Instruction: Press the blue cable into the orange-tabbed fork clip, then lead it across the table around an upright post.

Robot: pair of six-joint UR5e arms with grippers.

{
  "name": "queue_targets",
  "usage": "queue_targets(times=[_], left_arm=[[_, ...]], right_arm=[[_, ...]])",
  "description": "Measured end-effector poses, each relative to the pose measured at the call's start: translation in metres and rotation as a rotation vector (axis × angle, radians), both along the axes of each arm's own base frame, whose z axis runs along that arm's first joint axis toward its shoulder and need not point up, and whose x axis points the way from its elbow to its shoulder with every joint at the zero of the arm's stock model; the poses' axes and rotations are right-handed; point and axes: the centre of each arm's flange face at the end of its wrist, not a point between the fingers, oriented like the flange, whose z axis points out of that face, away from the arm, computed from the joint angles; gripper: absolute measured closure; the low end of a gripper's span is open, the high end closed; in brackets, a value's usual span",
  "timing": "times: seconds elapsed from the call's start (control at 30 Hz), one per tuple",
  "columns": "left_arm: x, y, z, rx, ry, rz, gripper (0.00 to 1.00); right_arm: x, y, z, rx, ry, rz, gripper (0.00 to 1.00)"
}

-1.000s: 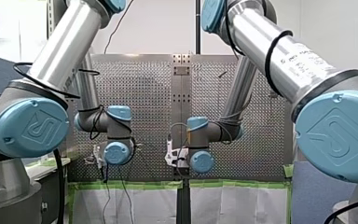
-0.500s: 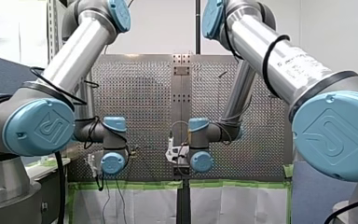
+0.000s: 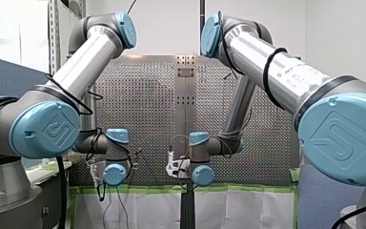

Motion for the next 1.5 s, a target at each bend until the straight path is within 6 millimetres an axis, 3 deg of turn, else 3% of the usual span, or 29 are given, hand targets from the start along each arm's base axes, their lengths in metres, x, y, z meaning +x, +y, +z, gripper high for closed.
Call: queue_targets(times=[0.3,0.6,0.97,1.2,1.33,1.5], left_arm=[[0.025,0.004,-0.023,-0.015,0.010,0.024,1.00],[0.044,0.007,-0.046,-0.021,0.044,0.038,1.00],[0.086,0.007,-0.044,-0.046,0.046,0.032,1.00],[0.112,0.013,-0.039,-0.079,0.038,0.059,1.00],[0.118,0.019,-0.039,-0.098,0.035,0.072,1.00],[0.121,0.027,-0.039,-0.103,0.036,0.089,1.00]], right_arm=[[0.010,-0.009,-0.023,0.031,0.034,0.006,1.00],[0.023,-0.027,-0.016,0.015,0.017,0.001,1.00],[0.030,-0.039,-0.010,0.004,0.005,0.008,1.00],[0.026,-0.042,-0.029,0.025,0.027,0.009,1.00],[0.024,-0.043,-0.041,0.040,0.042,0.005,1.00],[0.028,-0.050,-0.039,0.038,0.043,0.004,1.00]])
